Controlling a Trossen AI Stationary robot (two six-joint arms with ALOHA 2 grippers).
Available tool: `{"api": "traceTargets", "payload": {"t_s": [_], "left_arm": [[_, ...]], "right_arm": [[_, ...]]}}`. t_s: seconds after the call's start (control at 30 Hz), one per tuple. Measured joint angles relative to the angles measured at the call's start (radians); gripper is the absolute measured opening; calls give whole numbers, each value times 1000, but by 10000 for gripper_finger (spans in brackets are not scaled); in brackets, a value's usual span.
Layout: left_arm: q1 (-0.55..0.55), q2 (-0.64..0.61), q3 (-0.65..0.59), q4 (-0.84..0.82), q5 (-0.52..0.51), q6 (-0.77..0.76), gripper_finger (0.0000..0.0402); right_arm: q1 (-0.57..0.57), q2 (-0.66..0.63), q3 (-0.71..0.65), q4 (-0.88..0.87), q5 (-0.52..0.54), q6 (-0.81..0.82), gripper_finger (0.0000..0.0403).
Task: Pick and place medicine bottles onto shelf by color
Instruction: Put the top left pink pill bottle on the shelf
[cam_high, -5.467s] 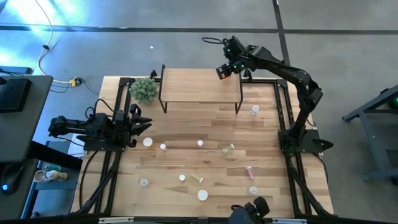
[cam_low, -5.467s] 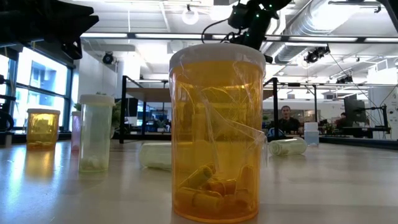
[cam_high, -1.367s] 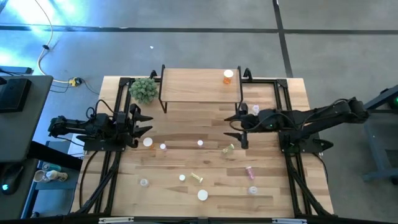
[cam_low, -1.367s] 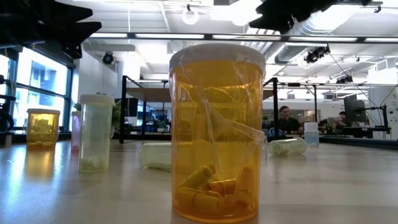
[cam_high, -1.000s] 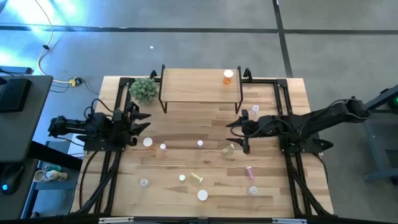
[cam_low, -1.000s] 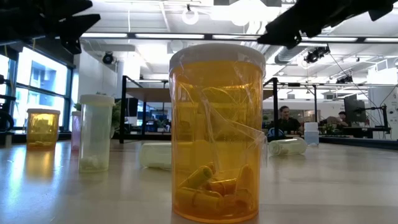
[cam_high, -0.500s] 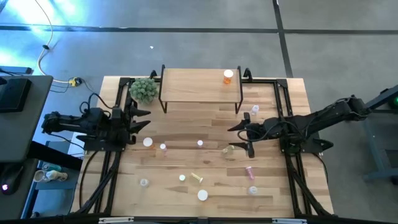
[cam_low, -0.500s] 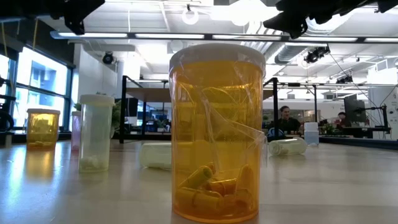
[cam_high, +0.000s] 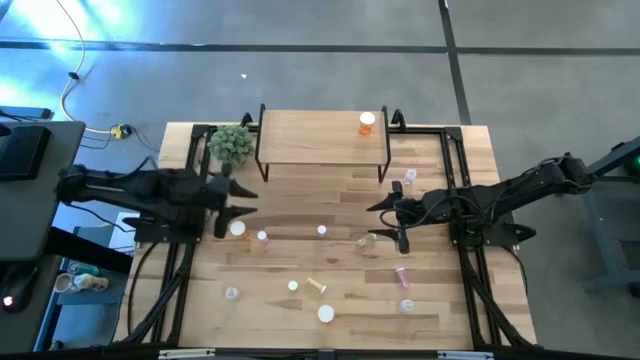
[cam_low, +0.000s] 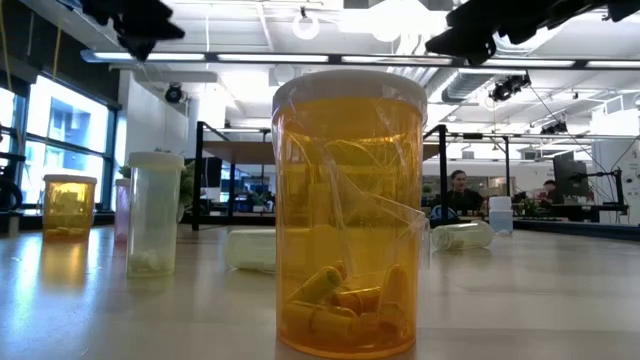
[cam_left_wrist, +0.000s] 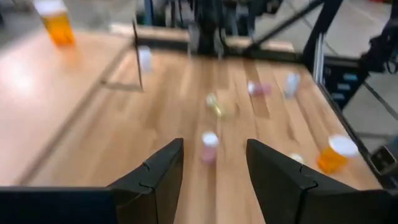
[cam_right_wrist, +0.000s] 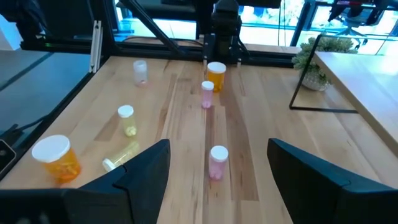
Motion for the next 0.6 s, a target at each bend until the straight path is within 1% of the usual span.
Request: {"api": "traceTargets", "payload": {"t_s": [0.23,0.33,0.47,0.6], "left_arm": [[-50,132,0,-35,3,-9,165],[-79,159,9,-46,3,40,165],[-106,181,91,-88,-27,99,165],[-124,207,193,-172,-51,103,165]], "right_arm": [[0,0,0,-8,0,0,261],[0,0,0,-8,0,0,261],[0,0,0,-10,1,1,261],[0,0,0,-10,1,27,261]]}}
